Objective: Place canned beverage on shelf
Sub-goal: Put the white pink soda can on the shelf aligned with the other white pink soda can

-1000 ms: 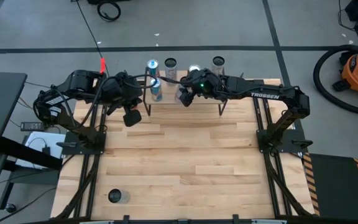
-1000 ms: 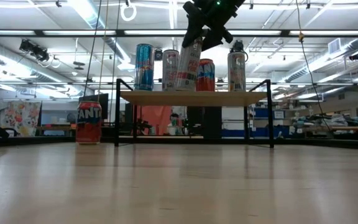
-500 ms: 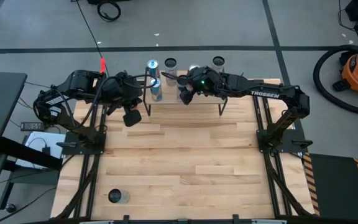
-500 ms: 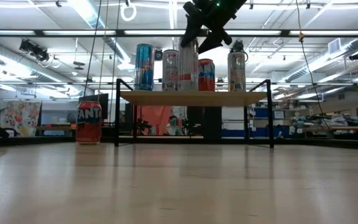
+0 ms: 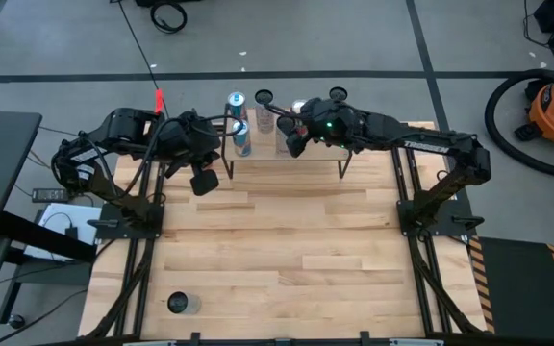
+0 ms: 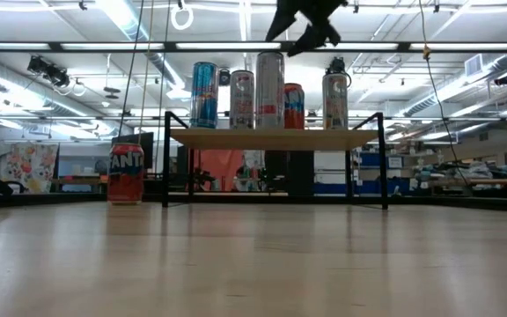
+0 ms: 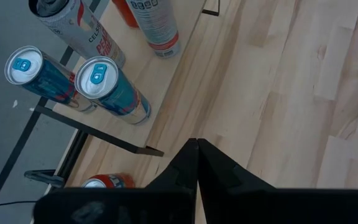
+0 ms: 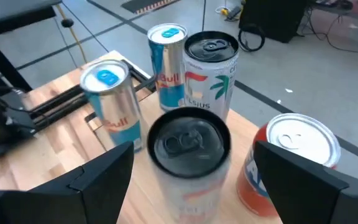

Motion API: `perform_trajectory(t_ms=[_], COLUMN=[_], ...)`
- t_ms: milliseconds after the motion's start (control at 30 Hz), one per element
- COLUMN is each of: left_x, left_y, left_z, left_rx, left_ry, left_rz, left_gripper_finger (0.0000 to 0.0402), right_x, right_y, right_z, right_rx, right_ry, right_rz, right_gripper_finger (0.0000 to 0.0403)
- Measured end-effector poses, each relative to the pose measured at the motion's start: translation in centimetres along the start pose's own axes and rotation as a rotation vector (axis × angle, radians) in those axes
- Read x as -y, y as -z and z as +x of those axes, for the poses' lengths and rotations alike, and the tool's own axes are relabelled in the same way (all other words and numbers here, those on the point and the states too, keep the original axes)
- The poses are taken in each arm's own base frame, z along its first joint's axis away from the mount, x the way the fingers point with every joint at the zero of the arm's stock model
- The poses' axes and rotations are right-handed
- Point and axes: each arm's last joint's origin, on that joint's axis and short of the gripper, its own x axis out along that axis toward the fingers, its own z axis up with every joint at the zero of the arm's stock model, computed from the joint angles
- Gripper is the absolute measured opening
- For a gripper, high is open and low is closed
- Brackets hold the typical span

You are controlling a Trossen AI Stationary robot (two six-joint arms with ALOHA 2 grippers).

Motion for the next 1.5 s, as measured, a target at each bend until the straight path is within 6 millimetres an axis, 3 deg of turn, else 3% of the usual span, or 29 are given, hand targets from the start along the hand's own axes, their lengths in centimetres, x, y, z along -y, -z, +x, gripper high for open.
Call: perform_trajectory(t_ms=[333,533,800,1167,1500], left_x=[0.0,0.0,0.0,0.1,1.2], left_y=[0.0,0.0,0.0,-0.4,-1.5], left_z=[0.0,0.0,0.0,0.7,2.6], left_rx=[0.000,0.000,0.000,-0.019,-0.031], left_ry=[0.000,0.000,0.000,0.048,0.080], left_rz=[-0.004,-0.005,0.095,0.155,0.157], left_gripper_finger=[0.0009,0.0009,0.0009,0.0009,0.0028], right_x=[0.5,0.6,0.2,-1.0,-1.8], right_y=[-2.0,-3.1,-1.7,-0.9,0.3], right_z=[-4.4,-5.6,-6.3,-8.0,-8.8], right_rx=[0.126,0.212,0.089,0.066,-0.004], right_ry=[-0.129,-0.213,-0.271,-0.313,-0.277], right_rz=[0.019,0.047,-0.080,-0.156,-0.141], right_gripper_finger=[0.0343,0.0338,0.0336,0.0336,0.0336])
